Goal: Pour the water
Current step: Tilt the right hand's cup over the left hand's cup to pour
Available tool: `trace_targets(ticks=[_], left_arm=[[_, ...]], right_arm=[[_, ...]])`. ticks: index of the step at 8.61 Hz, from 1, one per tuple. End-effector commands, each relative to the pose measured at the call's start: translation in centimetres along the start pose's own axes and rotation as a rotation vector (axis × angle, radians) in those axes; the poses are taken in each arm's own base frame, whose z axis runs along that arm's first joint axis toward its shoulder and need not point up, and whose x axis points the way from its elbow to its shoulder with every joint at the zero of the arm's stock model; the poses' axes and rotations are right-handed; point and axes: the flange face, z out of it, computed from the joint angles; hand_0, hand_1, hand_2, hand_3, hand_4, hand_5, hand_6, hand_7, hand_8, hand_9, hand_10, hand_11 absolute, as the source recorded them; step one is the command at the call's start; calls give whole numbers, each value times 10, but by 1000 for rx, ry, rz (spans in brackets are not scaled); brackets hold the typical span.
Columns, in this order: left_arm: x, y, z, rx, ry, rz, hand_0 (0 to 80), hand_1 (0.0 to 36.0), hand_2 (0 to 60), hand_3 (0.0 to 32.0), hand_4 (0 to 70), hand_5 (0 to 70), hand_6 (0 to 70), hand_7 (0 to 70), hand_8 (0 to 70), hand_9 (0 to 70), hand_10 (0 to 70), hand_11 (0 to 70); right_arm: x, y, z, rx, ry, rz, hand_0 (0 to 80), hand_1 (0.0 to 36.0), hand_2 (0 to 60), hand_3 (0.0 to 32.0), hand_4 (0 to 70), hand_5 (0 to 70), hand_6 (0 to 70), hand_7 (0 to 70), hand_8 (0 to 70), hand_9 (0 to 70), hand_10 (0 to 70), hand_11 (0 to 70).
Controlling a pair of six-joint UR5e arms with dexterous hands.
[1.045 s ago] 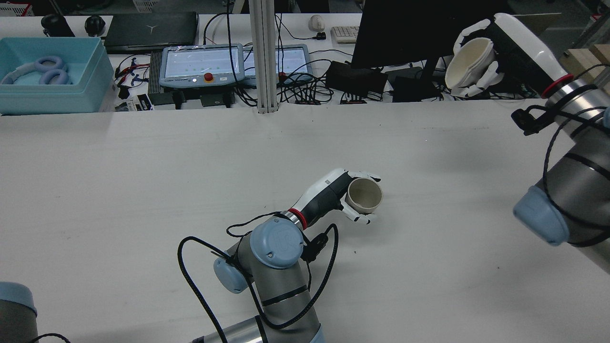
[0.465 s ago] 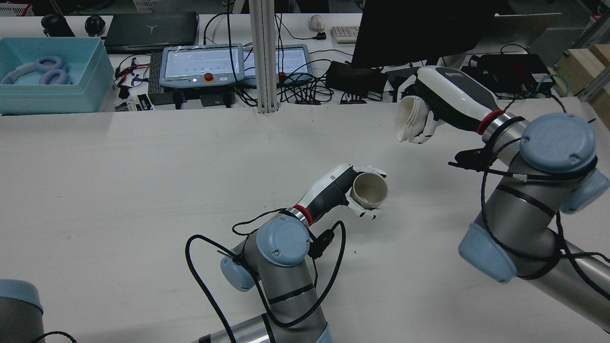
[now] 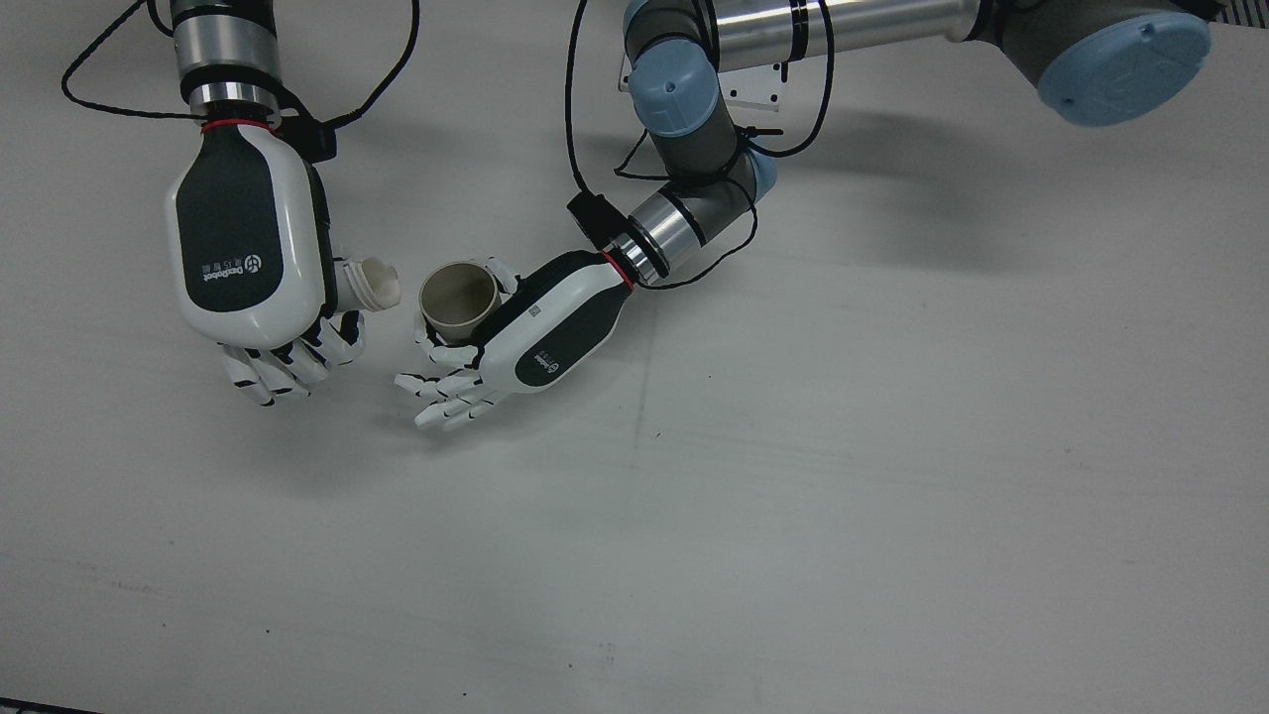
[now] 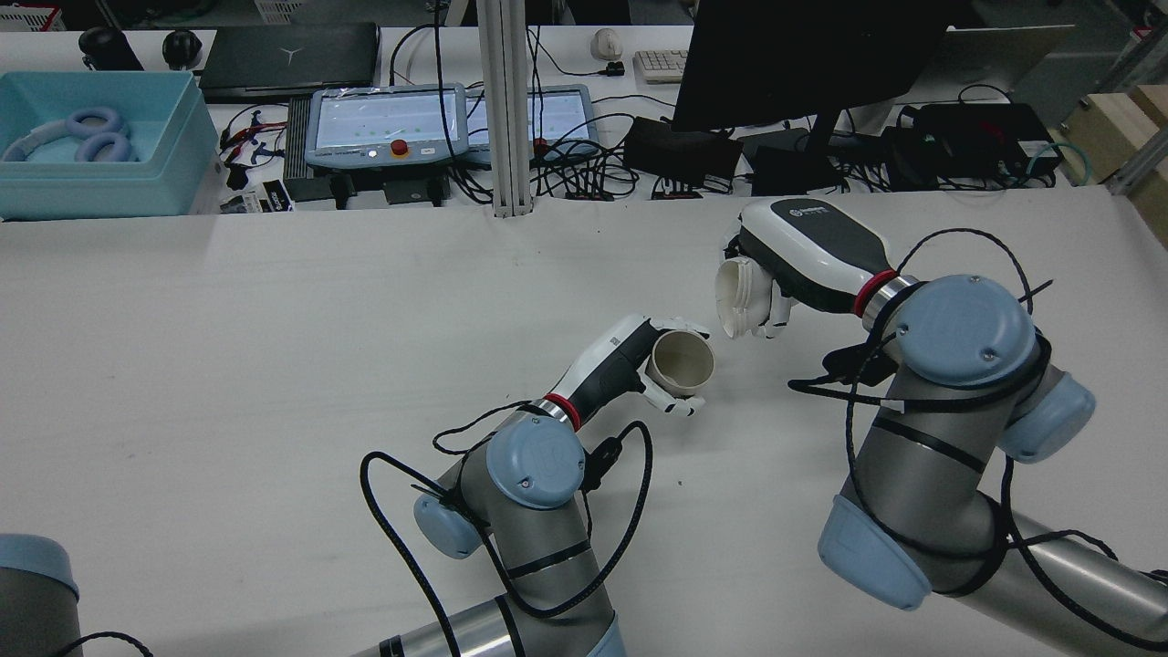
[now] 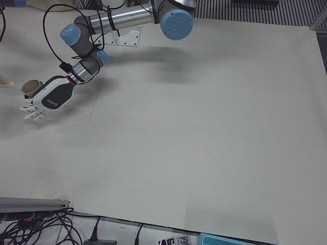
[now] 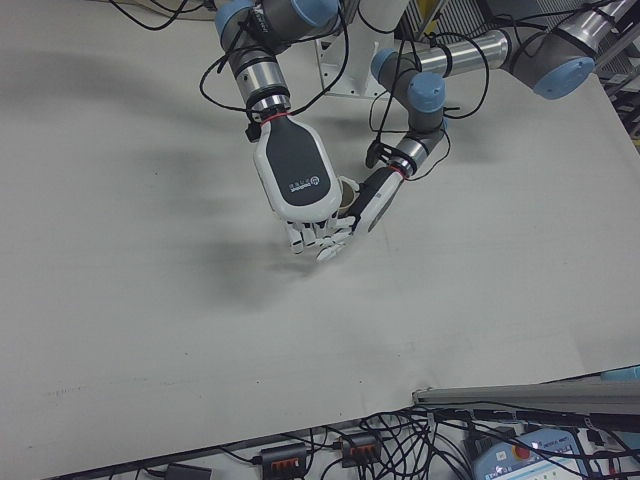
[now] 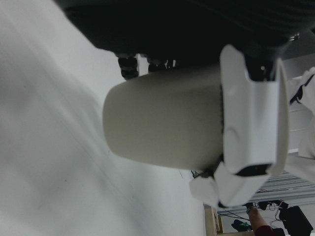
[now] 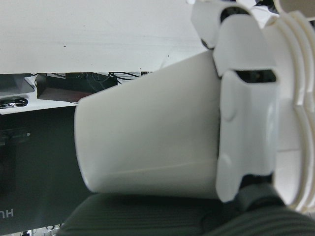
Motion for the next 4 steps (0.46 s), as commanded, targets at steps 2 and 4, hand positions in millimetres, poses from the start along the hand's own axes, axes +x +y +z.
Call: trace_targets(ticks=[2, 4], left_arm=[[-5, -30, -3, 49, -8, 51, 641, 360, 600, 0, 700, 700, 218, 236, 100, 97, 56, 99], [4, -40, -2, 54, -2, 56, 641, 360, 600, 0, 700, 700, 218, 237, 101, 100, 58, 103]], right_arm=[[11, 26, 28, 9, 76, -41, 800, 360, 600, 0, 700, 700, 656, 666, 392, 485, 240, 378], [15, 25, 31, 12, 86, -59, 800, 360, 600, 0, 700, 700, 635, 643, 389, 479, 242, 382]])
